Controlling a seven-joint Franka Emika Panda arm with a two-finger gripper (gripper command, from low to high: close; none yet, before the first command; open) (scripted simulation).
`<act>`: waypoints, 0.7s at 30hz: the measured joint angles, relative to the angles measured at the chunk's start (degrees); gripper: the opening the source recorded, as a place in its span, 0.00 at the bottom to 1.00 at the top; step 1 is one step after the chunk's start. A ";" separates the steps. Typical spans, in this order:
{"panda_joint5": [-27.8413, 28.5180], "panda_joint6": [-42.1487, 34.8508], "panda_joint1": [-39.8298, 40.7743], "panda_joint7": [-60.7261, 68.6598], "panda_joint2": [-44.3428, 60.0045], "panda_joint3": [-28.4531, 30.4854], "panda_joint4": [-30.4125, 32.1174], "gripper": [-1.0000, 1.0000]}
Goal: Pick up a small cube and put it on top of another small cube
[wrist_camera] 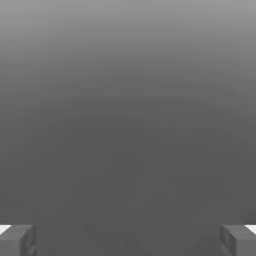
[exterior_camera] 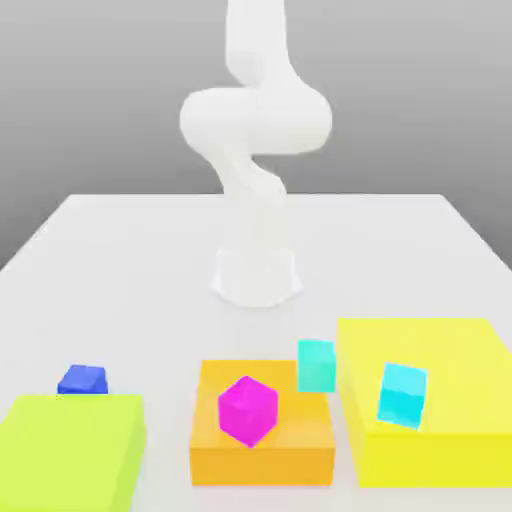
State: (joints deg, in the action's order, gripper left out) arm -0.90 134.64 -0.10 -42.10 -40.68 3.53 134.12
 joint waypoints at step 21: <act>-9.40 24.40 6.68 33.06 43.87 24.14 19.82 0.50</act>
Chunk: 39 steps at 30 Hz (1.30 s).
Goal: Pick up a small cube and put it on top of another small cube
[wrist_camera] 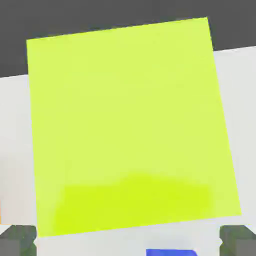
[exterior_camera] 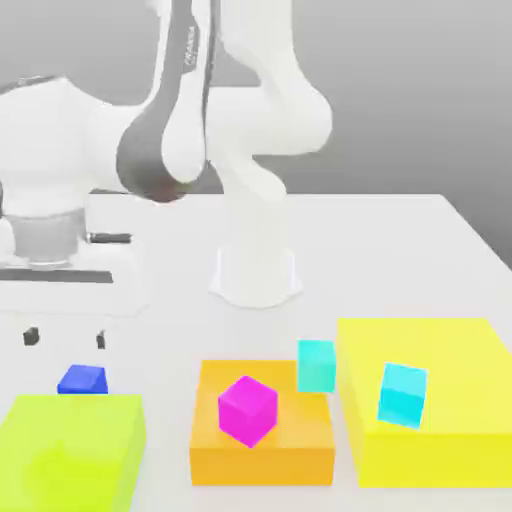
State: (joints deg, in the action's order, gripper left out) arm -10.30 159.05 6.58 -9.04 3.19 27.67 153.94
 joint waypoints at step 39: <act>6.83 -17.32 -22.72 -3.08 -6.66 -19.99 -8.22 0.00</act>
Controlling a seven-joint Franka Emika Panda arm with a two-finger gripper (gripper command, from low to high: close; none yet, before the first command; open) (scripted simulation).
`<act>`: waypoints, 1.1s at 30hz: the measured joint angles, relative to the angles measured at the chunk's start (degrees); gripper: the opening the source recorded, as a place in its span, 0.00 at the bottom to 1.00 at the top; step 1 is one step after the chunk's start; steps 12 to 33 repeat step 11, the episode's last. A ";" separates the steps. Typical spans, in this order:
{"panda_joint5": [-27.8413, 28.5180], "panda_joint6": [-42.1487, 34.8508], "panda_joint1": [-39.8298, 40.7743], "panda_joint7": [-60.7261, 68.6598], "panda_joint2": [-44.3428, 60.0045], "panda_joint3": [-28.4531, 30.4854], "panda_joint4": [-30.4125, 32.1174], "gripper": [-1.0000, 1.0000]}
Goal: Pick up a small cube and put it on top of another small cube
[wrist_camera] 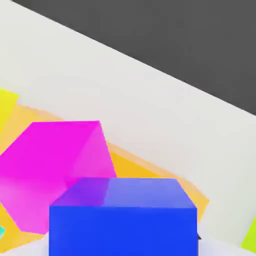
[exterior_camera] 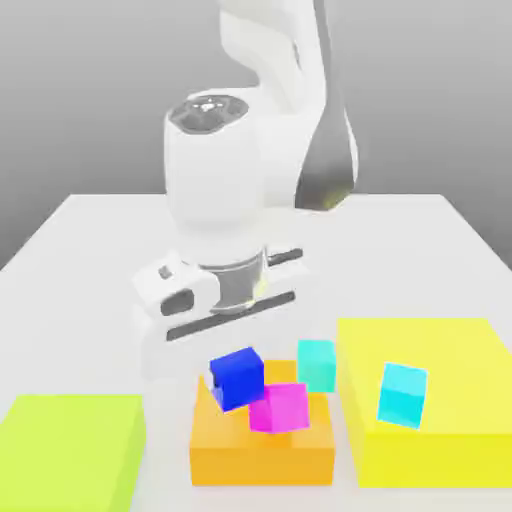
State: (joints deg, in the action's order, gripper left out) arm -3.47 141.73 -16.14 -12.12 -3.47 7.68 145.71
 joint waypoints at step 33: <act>3.22 2.15 -8.24 -2.45 3.11 -5.27 -1.40 1.00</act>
